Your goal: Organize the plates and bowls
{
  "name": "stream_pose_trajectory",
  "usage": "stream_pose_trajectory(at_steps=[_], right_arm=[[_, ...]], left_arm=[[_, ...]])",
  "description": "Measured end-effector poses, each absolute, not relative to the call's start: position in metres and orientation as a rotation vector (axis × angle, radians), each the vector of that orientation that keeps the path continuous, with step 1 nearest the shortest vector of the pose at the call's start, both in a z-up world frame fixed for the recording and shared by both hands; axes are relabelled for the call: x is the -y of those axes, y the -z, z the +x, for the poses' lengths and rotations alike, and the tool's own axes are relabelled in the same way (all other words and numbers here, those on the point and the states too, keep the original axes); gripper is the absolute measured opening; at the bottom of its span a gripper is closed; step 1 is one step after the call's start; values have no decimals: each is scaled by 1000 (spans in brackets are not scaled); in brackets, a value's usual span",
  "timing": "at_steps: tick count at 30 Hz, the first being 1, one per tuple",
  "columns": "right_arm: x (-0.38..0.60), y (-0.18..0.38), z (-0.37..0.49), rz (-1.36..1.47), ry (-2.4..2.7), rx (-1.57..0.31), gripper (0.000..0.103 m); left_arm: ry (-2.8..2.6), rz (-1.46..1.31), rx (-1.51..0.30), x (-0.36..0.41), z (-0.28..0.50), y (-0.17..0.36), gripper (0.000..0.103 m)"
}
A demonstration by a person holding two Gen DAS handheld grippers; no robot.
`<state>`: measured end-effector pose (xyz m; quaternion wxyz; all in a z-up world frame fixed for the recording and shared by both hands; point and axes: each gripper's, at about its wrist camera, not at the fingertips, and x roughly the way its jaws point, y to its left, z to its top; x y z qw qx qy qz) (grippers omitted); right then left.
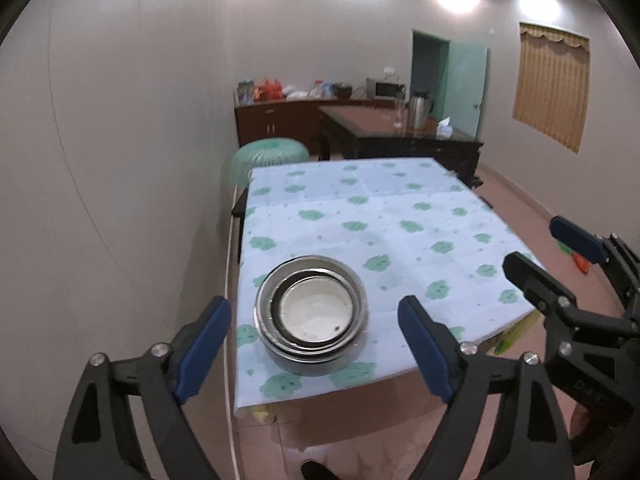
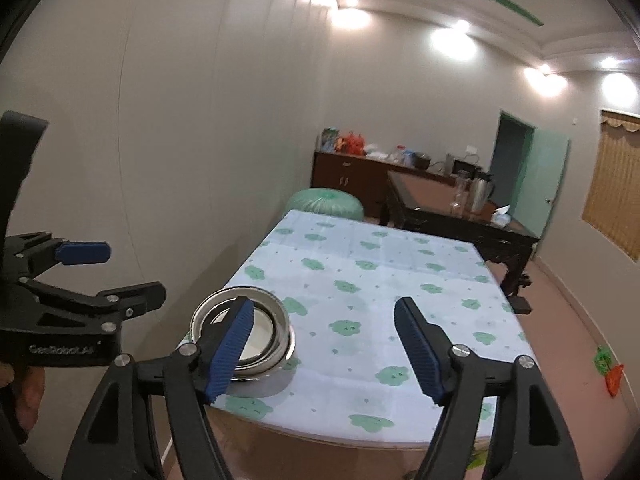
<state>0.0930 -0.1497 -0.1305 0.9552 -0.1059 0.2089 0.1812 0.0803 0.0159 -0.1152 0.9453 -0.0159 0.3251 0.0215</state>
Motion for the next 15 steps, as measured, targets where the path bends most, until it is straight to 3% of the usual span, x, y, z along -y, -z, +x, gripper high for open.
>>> stream_pose_trajectory(at_steps=[15], right_arm=[[180, 110, 58, -206, -341, -363, 75]], left_arm=[[-16, -22, -600, 20, 50, 96, 89]])
